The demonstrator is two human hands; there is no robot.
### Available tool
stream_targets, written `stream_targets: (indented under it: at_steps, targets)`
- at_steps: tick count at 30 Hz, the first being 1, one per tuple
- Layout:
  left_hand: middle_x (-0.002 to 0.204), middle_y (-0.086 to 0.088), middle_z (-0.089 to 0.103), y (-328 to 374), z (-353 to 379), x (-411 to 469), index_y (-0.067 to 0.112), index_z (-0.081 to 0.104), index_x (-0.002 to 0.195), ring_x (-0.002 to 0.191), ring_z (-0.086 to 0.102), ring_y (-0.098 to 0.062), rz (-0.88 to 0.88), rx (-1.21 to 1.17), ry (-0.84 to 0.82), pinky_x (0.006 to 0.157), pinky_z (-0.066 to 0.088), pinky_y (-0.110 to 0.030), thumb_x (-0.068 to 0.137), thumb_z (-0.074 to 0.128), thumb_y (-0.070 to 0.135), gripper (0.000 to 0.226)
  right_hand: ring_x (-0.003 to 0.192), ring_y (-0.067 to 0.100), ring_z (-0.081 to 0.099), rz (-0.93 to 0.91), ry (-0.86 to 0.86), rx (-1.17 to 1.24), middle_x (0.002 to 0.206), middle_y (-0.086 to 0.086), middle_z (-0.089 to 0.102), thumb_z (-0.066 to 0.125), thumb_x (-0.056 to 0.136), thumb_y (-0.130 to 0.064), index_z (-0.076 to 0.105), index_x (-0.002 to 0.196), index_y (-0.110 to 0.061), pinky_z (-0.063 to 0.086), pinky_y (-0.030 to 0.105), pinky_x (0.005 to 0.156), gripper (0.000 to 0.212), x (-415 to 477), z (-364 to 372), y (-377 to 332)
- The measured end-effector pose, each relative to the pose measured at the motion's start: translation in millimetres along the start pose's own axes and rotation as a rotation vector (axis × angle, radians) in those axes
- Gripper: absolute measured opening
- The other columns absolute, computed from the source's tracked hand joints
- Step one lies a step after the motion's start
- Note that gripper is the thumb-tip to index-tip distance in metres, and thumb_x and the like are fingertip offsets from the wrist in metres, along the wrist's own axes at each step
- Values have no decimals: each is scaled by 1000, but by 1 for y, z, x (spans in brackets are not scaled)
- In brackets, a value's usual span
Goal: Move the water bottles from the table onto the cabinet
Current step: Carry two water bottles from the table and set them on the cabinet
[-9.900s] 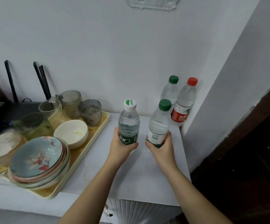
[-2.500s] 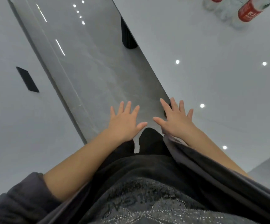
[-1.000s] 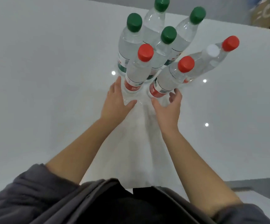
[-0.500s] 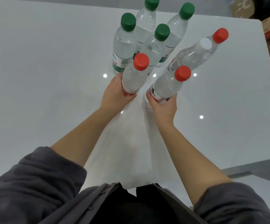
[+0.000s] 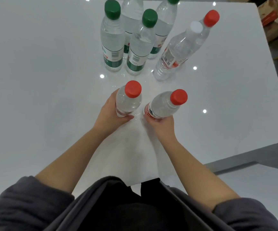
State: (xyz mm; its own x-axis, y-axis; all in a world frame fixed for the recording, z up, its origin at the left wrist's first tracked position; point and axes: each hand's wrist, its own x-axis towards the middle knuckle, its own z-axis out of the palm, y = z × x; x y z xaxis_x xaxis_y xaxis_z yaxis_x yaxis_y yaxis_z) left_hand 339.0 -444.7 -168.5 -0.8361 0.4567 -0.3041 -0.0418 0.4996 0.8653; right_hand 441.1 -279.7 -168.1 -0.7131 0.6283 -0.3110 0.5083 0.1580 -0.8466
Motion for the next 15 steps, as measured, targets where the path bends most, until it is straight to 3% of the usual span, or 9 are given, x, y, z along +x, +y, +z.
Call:
stream_targets:
  at_steps: [4, 12, 15]
  targets:
    - [106, 9, 65, -3, 4, 3, 18, 57, 121, 97, 62, -11, -64, 28, 25, 81, 45, -21, 69, 85, 31, 60, 92, 10, 69, 58, 45, 5, 97, -4, 73, 82, 69, -36, 65, 104, -15, 56, 36, 84, 45, -1, 2, 9]
    - [100, 8, 69, 21, 47, -44, 16, 64, 111, 91, 65, -1, -6, 23, -162, 72, 49, -9, 70, 85, 31, 48, 86, 9, 70, 206, 205, 136, 92, -4, 73, 82, 71, -33, 66, 100, -15, 57, 30, 79, 37, -65, -51, 51]
    - [98, 8, 70, 37, 86, -70, 16, 64, 108, 89, 66, 0, 46, 6, -281, 73, 52, -14, 69, 86, 29, 47, 87, 7, 69, 242, 332, 204, 95, -1, 73, 83, 75, -20, 67, 102, -11, 53, 17, 76, 33, -99, -87, 68]
